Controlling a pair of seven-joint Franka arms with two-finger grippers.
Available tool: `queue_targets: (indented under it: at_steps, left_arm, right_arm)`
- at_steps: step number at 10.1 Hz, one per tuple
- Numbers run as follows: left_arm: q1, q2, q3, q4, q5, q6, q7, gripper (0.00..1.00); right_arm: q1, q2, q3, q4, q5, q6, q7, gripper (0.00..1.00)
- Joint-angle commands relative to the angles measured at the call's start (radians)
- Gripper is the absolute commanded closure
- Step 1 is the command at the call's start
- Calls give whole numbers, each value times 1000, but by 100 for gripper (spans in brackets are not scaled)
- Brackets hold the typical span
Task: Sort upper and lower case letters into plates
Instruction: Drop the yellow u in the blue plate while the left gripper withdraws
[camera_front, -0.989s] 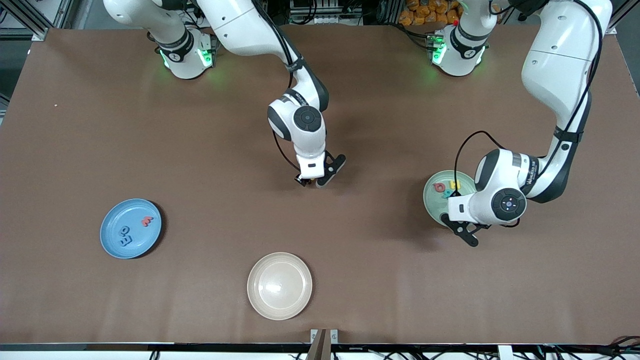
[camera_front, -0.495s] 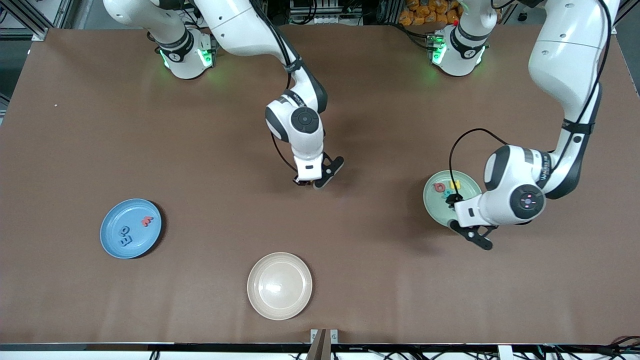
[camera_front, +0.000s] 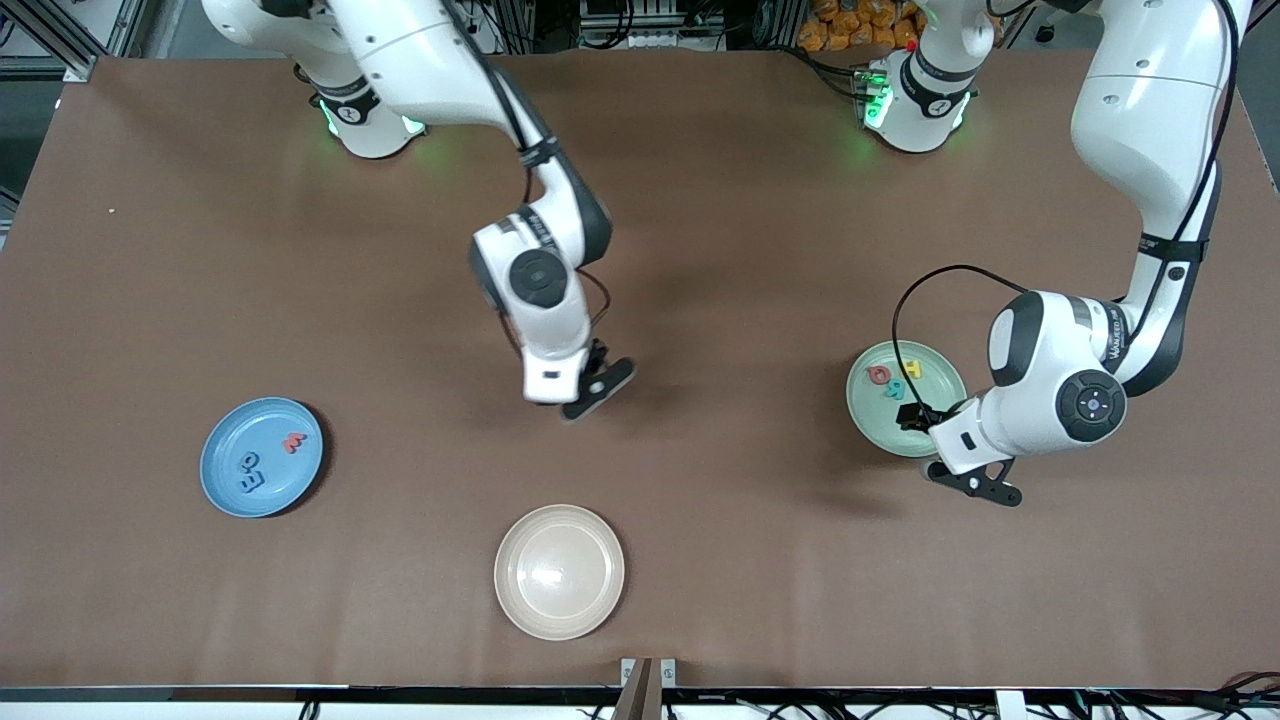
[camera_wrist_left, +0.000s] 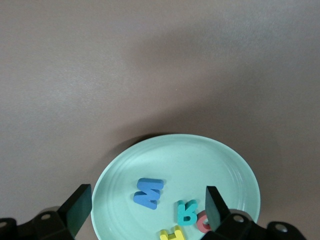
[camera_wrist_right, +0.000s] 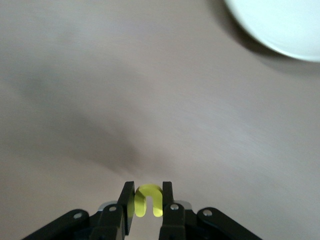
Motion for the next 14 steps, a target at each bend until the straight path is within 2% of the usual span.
queue_targets:
  at_steps: [1,3,6,9,10,11,12,14]
  left_arm:
    - [3,-76,-3,-10,-39,-56,-81,0]
    - [3,-145,-3,-4,-56,-105,-152,0]
    - [2,-266,-2,39,-58,-203,-273,0]
    - [3,-351,7,177,-71,-355,-373,0]
    - [26,-381,9,196,-105,-355,-373,0]
    - [44,-420,9,194,-139,-355,-372,0]
    - [45,-458,9,187,-146,-355,-375,0]
    - [45,-501,7,156,-139,-417,-373,0]
  right_arm:
    - [-100,-57,-54,-20,18,-103,-6,100]
    - [-158,-52,-152,-21,18,-150,-7,100]
    - [-352,-40,-162,-23,18,-135,-13,100]
    - [-470,-35,-162,-23,18,-103,-13,100]
    - [-502,-37,-162,-21,18,-103,-15,78]
    - [-533,-36,-162,-14,18,-97,-15,6]
    - [-562,-37,-160,-11,20,-86,-16,0]
    - [-572,-72,-159,-20,24,-92,-15,0]
